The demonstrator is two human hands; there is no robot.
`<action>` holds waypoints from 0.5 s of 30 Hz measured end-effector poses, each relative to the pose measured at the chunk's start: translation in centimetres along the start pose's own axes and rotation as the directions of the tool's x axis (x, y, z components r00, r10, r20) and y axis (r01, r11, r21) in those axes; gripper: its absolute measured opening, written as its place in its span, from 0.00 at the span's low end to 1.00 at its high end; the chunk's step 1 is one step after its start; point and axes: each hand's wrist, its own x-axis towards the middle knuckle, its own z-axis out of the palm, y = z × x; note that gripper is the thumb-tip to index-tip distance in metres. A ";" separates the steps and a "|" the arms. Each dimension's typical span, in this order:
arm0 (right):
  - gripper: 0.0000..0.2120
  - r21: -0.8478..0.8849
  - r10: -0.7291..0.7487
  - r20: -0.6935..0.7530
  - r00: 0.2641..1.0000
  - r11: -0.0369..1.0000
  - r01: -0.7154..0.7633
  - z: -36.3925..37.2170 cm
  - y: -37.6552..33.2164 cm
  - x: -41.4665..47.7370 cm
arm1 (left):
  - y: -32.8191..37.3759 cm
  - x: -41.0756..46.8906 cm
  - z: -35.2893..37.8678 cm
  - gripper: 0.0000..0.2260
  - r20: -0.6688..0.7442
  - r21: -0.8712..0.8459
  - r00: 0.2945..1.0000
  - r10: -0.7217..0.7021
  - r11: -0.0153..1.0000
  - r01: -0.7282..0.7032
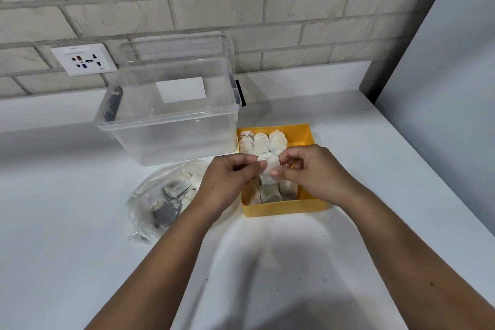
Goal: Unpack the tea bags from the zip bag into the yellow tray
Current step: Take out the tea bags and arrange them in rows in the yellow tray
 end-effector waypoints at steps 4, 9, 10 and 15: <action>0.09 -0.104 0.001 -0.068 0.998 0.995 -0.008 -0.4 1.0 -0.1 | -0.8 0.1 -0.2 0.02 -0.055 0.042 0.998 0.014 0.999 -0.011; 0.13 -0.338 0.204 0.166 0.965 0.931 -0.139 -1.2 3.1 0.4 | -3.3 0.3 -1.4 0.10 -0.178 0.219 0.982 -0.070 0.970 0.109; 0.12 -0.365 0.234 0.201 0.951 0.919 -0.149 -1.0 3.4 0.6 | -3.7 0.2 -1.3 0.12 -0.157 0.244 0.983 -0.090 0.961 0.127; 0.13 -0.503 0.339 0.209 0.917 0.842 -0.197 0.4 3.9 1.5 | -4.5 0.3 -0.8 0.13 -0.116 0.199 0.983 -0.142 0.966 0.163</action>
